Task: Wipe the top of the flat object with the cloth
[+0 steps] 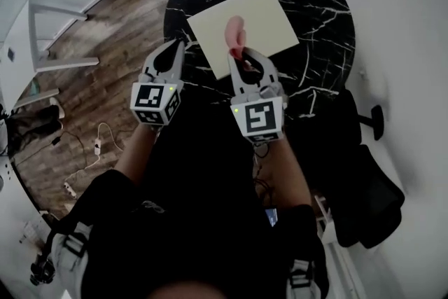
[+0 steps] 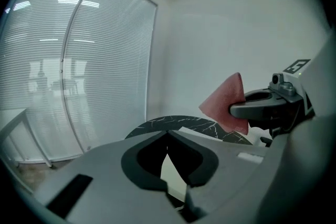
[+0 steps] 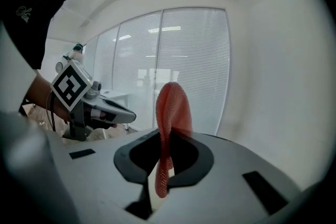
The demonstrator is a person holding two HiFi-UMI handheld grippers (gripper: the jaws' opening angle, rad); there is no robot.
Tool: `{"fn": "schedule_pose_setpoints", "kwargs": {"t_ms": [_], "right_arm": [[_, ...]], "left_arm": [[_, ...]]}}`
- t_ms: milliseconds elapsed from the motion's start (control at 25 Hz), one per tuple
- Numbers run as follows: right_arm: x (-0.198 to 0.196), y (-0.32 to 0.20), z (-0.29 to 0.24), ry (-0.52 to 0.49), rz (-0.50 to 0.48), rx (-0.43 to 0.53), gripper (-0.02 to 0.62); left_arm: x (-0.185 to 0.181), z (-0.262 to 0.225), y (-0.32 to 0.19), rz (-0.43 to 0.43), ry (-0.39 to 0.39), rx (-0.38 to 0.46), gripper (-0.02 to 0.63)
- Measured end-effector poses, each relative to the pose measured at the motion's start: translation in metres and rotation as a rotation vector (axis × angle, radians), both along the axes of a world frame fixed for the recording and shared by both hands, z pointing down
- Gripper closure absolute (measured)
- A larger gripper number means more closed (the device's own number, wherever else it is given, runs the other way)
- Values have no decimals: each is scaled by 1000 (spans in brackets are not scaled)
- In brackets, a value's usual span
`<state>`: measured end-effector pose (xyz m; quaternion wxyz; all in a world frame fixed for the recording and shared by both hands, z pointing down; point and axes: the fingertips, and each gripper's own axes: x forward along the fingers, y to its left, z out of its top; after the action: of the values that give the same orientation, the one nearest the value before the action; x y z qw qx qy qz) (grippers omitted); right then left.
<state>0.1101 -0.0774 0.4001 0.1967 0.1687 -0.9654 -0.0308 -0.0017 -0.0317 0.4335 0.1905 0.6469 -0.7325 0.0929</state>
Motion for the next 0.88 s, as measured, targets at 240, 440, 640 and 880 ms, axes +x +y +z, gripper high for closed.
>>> {"fn": "schedule_pose_setpoints", "kwargs": {"t_ms": [240, 440, 640, 880], "right_arm": [[-56, -13, 21, 152, -83, 97, 580], [-94, -15, 64, 359, -192, 172, 580], [-131, -23, 109, 488, -234, 159, 580], [-154, -32, 162, 652, -272, 171, 575]], "left_arm": [[-40, 36, -1, -14, 36, -39, 607], [-65, 70, -13, 0, 64, -60, 607], [-93, 103, -21, -52, 109, -82, 607], [-105, 137, -21, -64, 180, -117, 607]]}}
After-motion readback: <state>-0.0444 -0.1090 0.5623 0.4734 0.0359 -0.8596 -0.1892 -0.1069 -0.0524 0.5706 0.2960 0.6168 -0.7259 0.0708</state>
